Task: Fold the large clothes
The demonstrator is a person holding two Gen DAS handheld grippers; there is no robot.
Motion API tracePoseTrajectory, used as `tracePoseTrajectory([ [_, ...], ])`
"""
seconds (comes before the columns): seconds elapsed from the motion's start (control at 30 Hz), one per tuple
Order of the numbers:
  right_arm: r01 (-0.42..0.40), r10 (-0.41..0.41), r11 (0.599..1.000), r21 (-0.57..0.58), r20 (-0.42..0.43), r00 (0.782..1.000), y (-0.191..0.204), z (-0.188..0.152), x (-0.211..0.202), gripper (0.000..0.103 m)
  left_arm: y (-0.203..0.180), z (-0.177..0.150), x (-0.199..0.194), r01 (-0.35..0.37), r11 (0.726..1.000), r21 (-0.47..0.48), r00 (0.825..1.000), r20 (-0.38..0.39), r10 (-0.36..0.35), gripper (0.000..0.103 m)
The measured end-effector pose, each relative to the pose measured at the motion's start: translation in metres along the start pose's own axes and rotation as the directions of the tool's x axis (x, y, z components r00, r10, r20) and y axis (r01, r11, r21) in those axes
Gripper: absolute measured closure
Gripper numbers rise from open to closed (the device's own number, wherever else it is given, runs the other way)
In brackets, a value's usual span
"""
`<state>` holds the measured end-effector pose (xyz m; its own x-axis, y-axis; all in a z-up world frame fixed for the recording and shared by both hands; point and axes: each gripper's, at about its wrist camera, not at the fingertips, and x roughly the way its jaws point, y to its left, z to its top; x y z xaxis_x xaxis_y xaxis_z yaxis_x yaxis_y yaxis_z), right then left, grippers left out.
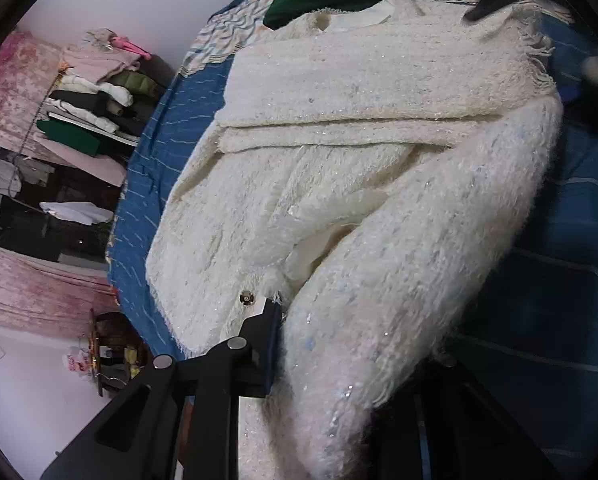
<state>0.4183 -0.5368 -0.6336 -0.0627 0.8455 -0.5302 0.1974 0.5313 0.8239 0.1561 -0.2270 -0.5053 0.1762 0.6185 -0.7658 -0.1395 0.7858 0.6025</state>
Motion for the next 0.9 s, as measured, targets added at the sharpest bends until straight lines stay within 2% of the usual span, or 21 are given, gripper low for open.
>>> tracePoseTrajectory([
  [0.07,-0.003,0.005,0.996,0.089,-0.023,1.000,-0.009,0.011,0.027,0.015,0.002,0.001,0.000,0.027,1.000,0.001,1.000,-0.008,-0.027,0.083],
  [0.13,0.005,-0.005,0.988,0.155,0.000,1.000,-0.008,0.016,0.036,0.056,0.009,0.003,-0.002,0.062,0.998,-0.001,0.998,-0.014,-0.062,0.083],
  [0.17,0.028,-0.030,0.987,0.161,0.007,1.000,-0.004,0.016,0.037,0.059,0.014,0.004,-0.002,0.081,0.997,-0.006,0.997,-0.018,-0.081,0.083],
  [0.2,0.043,-0.047,0.987,0.155,0.022,0.999,0.008,0.014,0.034,0.070,0.021,0.005,-0.002,0.104,0.995,-0.011,0.994,-0.026,-0.104,0.082],
  [0.23,0.052,-0.057,0.987,0.149,0.030,0.998,0.016,0.016,0.037,0.076,0.029,0.007,-0.002,0.125,0.992,-0.020,0.992,-0.030,-0.126,0.082],
  [0.33,0.096,-0.101,0.991,0.088,0.053,0.993,0.068,0.007,0.022,0.079,0.064,0.012,-0.002,0.203,0.977,-0.066,0.978,-0.039,-0.206,0.082],
  [0.4,0.133,-0.134,0.991,0.028,0.061,0.989,0.120,0.001,0.020,0.079,0.094,0.017,0.002,0.256,0.961,-0.103,0.964,-0.045,-0.261,0.080],
  [0.53,0.213,-0.210,0.975,-0.054,0.065,0.976,0.196,0.007,0.033,0.079,0.152,0.027,0.022,0.325,0.928,-0.184,0.939,-0.053,-0.339,0.079],
  [0.57,0.248,-0.244,0.965,-0.080,0.060,0.968,0.226,0.007,0.045,0.079,0.173,0.031,0.032,0.343,0.913,-0.221,0.931,-0.049,-0.361,0.079],
  [0.63,0.289,-0.284,0.950,-0.114,0.061,0.957,0.256,0.008,0.060,0.079,0.200,0.037,0.051,0.365,0.891,-0.272,0.920,-0.044,-0.390,0.078],
  [0.73,0.392,-0.388,0.907,-0.156,0.055,0.920,0.313,0.016,0.113,0.079,0.250,0.042,0.090,0.413,0.820,-0.396,0.886,-0.032,-0.462,0.073],
  [0.77,0.414,-0.412,0.895,-0.166,0.048,0.910,0.318,0.019,0.124,0.079,0.267,0.042,0.103,0.426,0.793,-0.435,0.877,-0.019,-0.481,0.071],
  [0.83,0.481,-0.482,0.859,-0.178,0.040,0.875,0.337,0.029,0.166,0.077,0.300,0.041,0.126,0.412,0.755,-0.510,0.882,0.016,-0.471,0.064],
  [0.9,0.518,-0.527,0.833,-0.193,0.006,0.850,0.338,0.035,0.206,0.074,0.327,0.036,0.152,0.394,0.718,-0.573,0.885,0.025,-0.466,0.057],
])
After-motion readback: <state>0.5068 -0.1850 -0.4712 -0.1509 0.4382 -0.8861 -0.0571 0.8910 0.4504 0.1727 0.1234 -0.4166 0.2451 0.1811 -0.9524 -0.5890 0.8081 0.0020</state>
